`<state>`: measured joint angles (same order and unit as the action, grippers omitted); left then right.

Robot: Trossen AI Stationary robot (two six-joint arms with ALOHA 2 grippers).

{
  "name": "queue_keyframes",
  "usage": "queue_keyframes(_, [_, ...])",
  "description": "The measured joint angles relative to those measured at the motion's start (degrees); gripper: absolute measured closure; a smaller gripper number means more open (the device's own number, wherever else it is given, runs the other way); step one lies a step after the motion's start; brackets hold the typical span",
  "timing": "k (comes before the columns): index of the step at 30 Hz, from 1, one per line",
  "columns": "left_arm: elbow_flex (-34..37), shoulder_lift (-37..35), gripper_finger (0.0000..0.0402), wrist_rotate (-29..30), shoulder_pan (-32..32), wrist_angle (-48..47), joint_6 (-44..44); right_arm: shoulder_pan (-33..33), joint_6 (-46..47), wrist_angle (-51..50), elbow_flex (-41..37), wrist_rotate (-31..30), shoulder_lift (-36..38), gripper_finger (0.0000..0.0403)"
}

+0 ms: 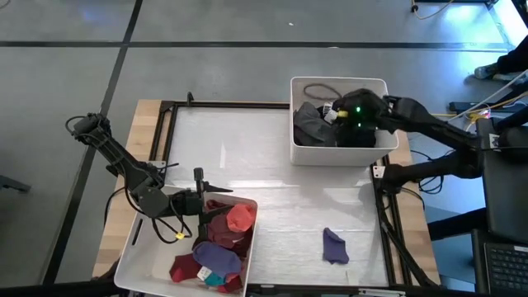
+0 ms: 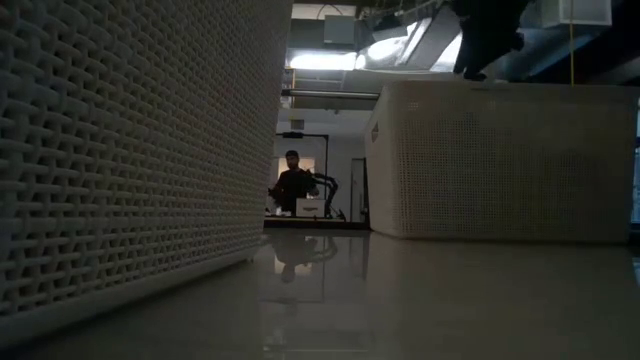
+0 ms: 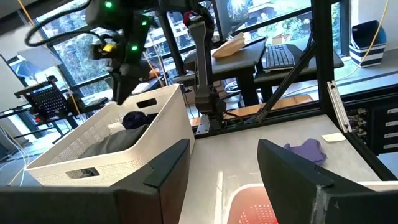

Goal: Sort clothes
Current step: Put the purple sock into the top white bin

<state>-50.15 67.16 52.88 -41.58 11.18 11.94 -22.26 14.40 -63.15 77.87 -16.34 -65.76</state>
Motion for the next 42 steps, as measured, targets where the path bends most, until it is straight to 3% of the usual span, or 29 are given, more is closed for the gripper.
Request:
queue_keyframes(12, [0.00,0.00,0.0222,0.02,0.02,0.04,-0.02,24.26,11.12,-1.40,0.00,-0.14,0.00,0.0212])
queue_keyframes(27, [0.00,0.00,0.0222,0.00,0.02,0.07,-0.35,55.45,26.74,-1.38,0.00,-7.92,-3.49,0.0212])
queue_keyframes(34, [0.00,0.00,0.0222,0.02,0.02,0.07,-0.33,64.55,30.40,-1.41,-0.02,-8.54,-11.09,0.0212])
queue_keyframes(42, [0.00,0.00,0.0222,0.01,0.01,0.12,-0.61,69.62,35.28,-1.43,-0.03,-5.58,-19.44,0.0212])
